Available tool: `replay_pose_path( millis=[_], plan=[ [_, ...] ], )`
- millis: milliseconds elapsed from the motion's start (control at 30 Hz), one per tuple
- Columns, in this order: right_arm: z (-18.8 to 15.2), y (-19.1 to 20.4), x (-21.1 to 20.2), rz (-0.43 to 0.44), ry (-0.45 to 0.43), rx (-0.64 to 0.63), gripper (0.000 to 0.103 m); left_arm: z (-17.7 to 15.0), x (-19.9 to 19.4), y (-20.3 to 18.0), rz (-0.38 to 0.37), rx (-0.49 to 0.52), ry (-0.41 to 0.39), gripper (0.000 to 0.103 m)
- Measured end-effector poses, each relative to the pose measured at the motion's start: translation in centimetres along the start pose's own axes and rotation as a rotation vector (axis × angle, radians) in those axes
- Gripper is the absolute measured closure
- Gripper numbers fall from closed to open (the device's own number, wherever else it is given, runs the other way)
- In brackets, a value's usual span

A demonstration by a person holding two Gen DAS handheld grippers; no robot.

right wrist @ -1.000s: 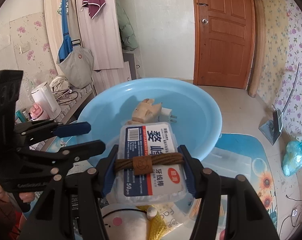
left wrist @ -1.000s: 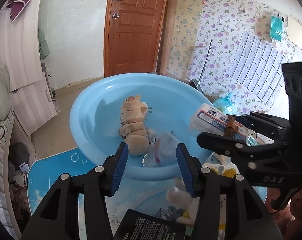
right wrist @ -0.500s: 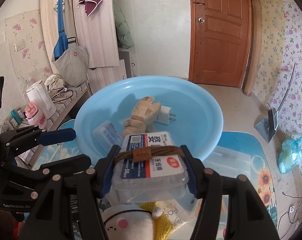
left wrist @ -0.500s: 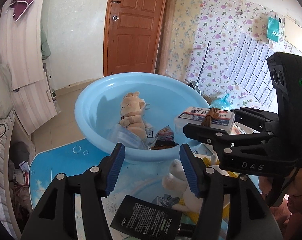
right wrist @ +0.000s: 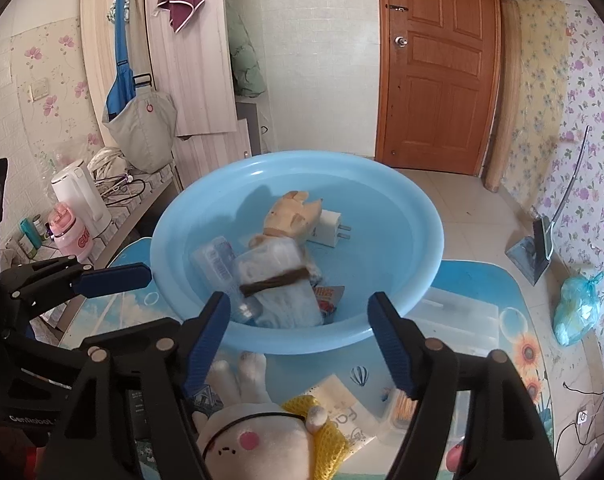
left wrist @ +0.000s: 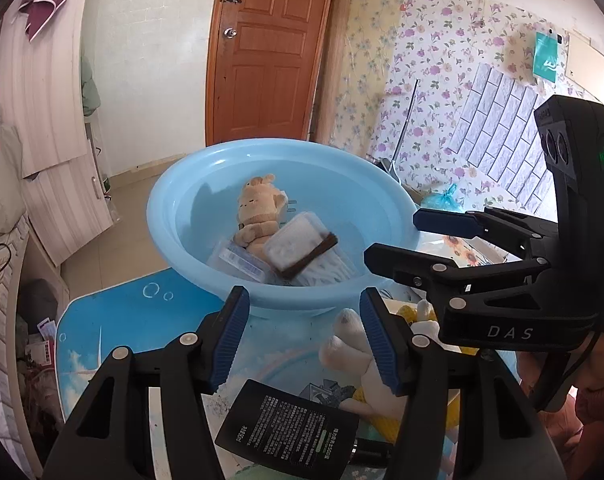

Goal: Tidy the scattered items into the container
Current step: 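Carry the bottle and toothpick box over the basin and open both tools, then withdraw both tools from the basin back over the table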

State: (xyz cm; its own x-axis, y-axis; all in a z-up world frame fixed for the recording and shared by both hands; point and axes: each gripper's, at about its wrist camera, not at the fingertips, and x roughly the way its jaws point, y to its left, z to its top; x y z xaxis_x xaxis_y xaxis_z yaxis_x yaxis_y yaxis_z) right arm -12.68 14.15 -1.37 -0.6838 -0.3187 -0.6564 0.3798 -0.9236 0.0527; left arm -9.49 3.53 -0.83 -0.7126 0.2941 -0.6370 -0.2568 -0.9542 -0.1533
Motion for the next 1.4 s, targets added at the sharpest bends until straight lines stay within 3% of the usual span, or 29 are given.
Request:
replay_pose_path(
  millis=[167, 667, 1067, 1200, 1400],
  plan=[
    [-0.2, -0.2, -0.2, -0.001, 0.005, 0.008, 0.032, -0.3, -0.1, -0.1, 0.002, -0.007, 0.006, 0.045],
    [-1.8, -1.0, -2.1, -0.012, -0.002, 0.029, 0.032, -1.9, -1.5, -0.1, 0.025, -0.054, 0.022, 0.018],
    [-6.4, -4.5, -5.4, -0.059, 0.018, 0.086, 0.032, -4.6, -2.9, -0.6, 0.076, -0.09, 0.058, 0.011],
    [-8.2, -5.7, -6.1, -0.078, 0.032, 0.111, 0.032, -5.5, -3.3, -1.1, 0.106, -0.081, 0.055, 0.002],
    [-10.3, -6.8, -7.0, -0.094, 0.05, 0.14, 0.032, -6.9, -3.5, -1.2, 0.124, -0.105, 0.087, 0.0]
  ],
)
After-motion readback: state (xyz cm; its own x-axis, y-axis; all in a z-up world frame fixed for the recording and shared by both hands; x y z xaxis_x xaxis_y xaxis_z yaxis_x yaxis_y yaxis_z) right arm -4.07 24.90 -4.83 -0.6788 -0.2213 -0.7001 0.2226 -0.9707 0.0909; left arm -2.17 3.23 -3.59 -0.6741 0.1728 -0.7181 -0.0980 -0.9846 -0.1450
